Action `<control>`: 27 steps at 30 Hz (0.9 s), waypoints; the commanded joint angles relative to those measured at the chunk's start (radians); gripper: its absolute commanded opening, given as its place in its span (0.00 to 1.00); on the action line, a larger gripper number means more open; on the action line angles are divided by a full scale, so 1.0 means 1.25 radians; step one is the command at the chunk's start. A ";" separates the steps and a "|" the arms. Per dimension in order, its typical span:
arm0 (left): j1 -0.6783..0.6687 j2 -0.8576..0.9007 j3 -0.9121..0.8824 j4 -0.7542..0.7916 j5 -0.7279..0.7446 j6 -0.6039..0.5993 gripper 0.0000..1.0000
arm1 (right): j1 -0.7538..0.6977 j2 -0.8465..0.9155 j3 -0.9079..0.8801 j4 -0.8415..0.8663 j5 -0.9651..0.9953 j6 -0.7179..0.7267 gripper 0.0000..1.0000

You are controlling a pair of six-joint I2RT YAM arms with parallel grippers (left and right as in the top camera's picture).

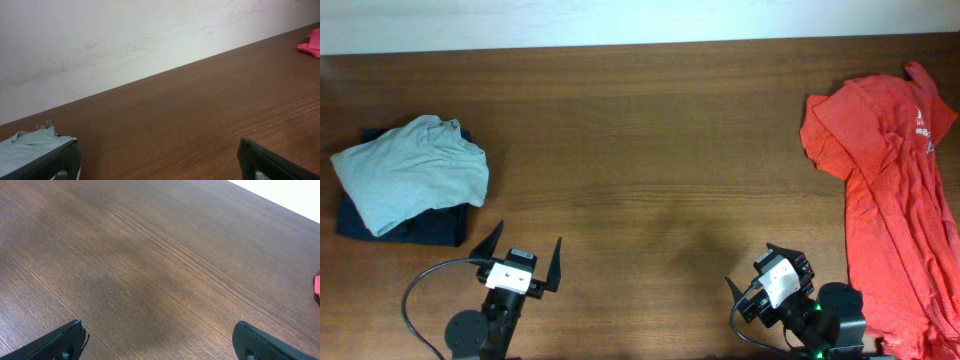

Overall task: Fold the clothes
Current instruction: 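Move both grippers forward from rest toward the table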

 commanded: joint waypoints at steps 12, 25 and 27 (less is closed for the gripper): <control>-0.003 -0.004 -0.005 0.002 0.012 -0.002 0.99 | 0.004 -0.003 -0.002 0.000 0.001 0.006 0.99; -0.003 0.010 0.016 -0.005 0.018 -0.176 0.99 | 0.004 -0.003 0.001 0.172 -0.148 0.219 0.98; -0.003 0.018 0.048 -0.008 0.002 -0.176 0.99 | 0.004 -0.003 0.002 0.240 -0.145 0.328 0.99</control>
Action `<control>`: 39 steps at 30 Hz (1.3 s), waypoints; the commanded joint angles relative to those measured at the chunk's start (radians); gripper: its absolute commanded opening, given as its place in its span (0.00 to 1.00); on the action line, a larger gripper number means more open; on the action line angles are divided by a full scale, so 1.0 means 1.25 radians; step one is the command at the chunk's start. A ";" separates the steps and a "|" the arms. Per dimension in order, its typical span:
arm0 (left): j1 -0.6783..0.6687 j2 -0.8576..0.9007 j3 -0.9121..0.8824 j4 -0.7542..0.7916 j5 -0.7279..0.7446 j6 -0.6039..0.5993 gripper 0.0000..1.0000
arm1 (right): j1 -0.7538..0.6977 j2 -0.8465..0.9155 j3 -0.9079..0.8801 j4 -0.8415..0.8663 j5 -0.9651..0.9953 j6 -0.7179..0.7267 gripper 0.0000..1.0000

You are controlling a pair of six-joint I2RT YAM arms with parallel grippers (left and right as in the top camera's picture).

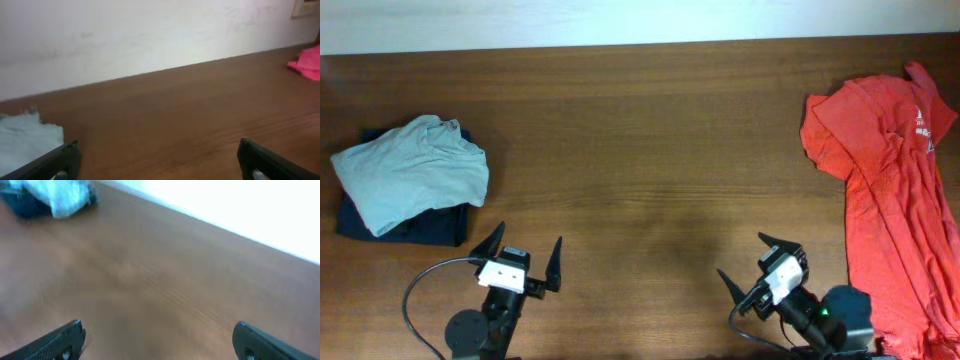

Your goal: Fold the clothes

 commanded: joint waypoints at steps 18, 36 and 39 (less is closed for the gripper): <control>-0.004 0.808 0.807 -0.379 -0.006 -0.091 0.99 | 0.004 0.750 0.616 -0.268 0.034 0.253 0.99; -0.004 0.942 0.896 -0.498 0.098 -0.097 0.99 | -0.404 1.259 0.954 -0.274 0.311 0.491 0.97; -0.004 0.942 0.896 -0.499 0.099 -0.097 0.99 | -0.443 1.332 0.954 -0.191 0.312 0.498 0.94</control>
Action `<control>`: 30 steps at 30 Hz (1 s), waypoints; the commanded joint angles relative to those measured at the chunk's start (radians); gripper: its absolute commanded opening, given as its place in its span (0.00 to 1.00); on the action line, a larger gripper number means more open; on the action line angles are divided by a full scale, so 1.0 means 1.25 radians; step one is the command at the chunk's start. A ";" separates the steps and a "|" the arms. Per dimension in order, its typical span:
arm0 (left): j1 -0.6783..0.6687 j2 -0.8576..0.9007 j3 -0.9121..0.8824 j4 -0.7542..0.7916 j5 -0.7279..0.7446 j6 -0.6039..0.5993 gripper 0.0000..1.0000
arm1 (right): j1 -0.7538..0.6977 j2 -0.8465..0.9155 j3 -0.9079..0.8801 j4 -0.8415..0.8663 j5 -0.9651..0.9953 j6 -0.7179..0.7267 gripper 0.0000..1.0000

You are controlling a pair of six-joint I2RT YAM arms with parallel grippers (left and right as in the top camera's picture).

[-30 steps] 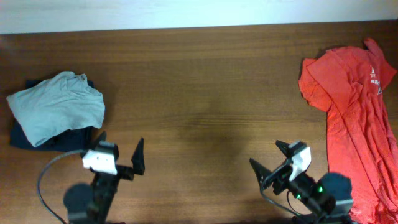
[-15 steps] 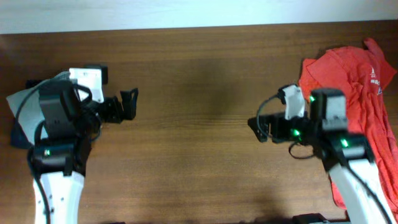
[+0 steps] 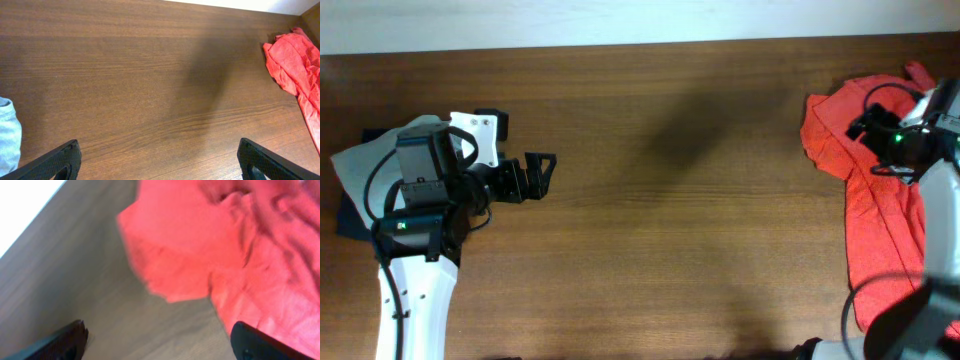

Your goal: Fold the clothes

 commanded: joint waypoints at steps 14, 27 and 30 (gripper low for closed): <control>-0.002 -0.002 0.011 -0.011 0.014 -0.008 0.99 | -0.120 0.311 0.009 0.308 -0.057 0.107 0.88; -0.002 -0.002 0.011 -0.011 0.014 -0.008 0.99 | -0.121 0.352 0.014 0.358 -0.022 0.107 0.42; -0.002 -0.002 0.011 -0.011 0.015 -0.008 0.99 | -0.121 0.347 0.030 0.356 -0.093 0.107 0.07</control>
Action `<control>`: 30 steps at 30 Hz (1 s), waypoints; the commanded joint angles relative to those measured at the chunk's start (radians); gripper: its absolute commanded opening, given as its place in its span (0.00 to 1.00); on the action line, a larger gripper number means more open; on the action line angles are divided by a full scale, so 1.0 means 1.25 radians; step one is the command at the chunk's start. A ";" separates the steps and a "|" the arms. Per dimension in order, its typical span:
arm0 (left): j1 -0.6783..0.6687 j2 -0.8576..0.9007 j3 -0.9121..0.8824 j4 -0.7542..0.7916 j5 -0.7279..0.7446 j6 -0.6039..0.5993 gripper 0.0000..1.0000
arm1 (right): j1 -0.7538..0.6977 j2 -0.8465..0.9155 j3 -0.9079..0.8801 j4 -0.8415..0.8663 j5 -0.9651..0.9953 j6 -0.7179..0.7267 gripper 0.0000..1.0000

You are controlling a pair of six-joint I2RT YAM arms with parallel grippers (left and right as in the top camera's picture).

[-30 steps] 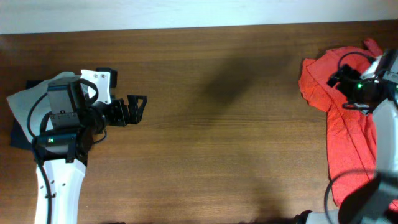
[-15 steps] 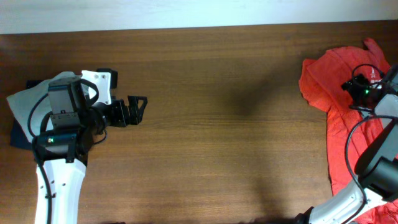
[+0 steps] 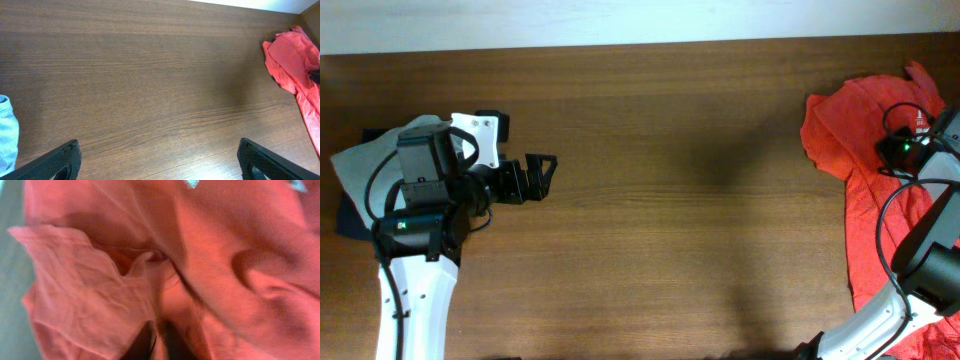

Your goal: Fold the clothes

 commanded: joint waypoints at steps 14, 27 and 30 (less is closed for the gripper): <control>-0.002 -0.002 0.011 0.000 0.012 -0.006 0.99 | 0.032 -0.115 0.076 -0.081 -0.111 -0.039 0.57; -0.004 -0.001 0.011 0.000 0.011 -0.005 0.99 | -0.054 -0.028 0.075 -0.124 -0.013 -0.123 0.69; -0.004 0.001 0.011 -0.001 0.011 -0.005 0.99 | -0.048 -0.006 0.075 -0.119 -0.032 -0.122 0.68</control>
